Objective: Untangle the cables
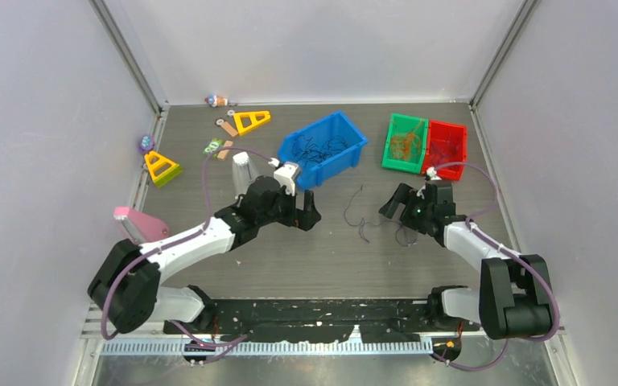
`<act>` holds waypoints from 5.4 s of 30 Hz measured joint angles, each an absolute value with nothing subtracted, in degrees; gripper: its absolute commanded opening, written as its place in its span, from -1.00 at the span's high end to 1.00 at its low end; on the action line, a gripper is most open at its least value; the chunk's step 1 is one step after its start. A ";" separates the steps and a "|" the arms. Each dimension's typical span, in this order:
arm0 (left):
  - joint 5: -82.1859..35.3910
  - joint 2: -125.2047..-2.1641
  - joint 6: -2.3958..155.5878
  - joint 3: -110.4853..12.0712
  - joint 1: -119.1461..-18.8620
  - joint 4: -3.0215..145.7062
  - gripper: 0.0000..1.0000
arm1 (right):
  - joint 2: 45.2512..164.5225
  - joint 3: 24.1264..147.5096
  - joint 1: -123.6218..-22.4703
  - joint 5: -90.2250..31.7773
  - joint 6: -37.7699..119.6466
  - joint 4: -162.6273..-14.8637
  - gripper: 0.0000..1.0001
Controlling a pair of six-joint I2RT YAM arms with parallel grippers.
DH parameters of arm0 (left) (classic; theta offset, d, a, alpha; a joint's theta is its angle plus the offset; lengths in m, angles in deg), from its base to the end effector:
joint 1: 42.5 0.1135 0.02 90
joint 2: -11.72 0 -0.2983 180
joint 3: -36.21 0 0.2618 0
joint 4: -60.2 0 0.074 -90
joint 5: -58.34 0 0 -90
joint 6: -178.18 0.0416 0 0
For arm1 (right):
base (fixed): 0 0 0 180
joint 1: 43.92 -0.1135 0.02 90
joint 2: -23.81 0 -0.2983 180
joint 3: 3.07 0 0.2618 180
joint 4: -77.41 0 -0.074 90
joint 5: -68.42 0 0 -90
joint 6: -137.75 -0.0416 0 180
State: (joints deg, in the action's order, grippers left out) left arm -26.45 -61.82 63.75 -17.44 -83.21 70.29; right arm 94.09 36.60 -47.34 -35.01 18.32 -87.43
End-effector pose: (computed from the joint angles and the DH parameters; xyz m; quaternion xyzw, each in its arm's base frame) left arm 0.2110 -0.1866 0.2528 0.1450 0.8531 -0.3021 0.3999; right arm 0.2235 0.0230 0.1790 0.1642 0.9064 0.2096 0.3280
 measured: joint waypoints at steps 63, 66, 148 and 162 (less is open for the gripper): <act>-8.37 -94.27 57.11 -32.00 -85.70 66.59 0.35 | 106.00 49.97 -81.04 -18.69 14.67 -75.08 -0.50; -8.11 -93.73 57.08 -31.19 -84.39 66.24 0.37 | 107.99 51.85 -82.84 -14.91 14.85 -73.99 -0.54; -4.04 -63.89 55.40 -6.10 -69.77 42.77 0.44 | 141.74 110.69 -37.79 6.67 31.20 -57.40 0.89; -4.70 -62.56 55.88 -6.07 -69.88 42.88 0.44 | 160.88 129.88 -38.14 -7.34 33.60 -43.69 0.29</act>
State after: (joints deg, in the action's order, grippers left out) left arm -4.70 -62.56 55.88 -6.07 -69.88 42.88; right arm 160.88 129.88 -38.14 -7.34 33.60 -43.69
